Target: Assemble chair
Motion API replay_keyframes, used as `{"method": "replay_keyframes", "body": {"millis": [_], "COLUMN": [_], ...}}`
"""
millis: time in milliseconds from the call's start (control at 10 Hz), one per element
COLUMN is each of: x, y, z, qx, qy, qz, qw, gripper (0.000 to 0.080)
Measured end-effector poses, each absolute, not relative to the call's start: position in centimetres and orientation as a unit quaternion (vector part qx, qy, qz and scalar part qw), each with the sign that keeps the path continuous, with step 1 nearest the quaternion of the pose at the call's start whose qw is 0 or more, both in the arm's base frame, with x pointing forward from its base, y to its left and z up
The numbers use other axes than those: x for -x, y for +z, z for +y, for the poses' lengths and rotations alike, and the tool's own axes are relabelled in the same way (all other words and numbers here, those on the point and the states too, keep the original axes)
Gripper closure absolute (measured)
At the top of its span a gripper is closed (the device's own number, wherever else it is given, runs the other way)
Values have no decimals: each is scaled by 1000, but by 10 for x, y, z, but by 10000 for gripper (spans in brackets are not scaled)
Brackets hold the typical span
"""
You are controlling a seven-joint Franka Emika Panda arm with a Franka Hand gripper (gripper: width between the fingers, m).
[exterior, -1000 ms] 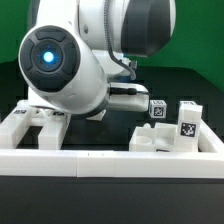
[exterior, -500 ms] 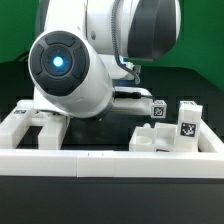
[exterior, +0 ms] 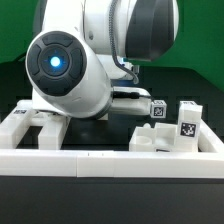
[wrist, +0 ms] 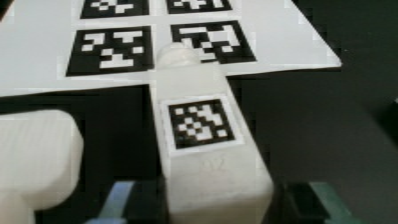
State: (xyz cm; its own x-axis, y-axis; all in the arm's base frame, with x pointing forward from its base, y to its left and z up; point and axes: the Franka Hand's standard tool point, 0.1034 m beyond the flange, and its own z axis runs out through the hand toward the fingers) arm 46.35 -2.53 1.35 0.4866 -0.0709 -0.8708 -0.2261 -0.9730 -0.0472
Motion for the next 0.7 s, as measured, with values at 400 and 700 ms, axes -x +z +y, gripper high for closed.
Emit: {"method": "replay_keyframes", "body": {"millis": [400, 700], "x": [-481, -503], "y": [43, 74], "z": [-26, -30], "qx": [852, 846], "qy": [508, 515], "qz": [98, 113], "qw": [78, 74], "gripper": [522, 521]}}
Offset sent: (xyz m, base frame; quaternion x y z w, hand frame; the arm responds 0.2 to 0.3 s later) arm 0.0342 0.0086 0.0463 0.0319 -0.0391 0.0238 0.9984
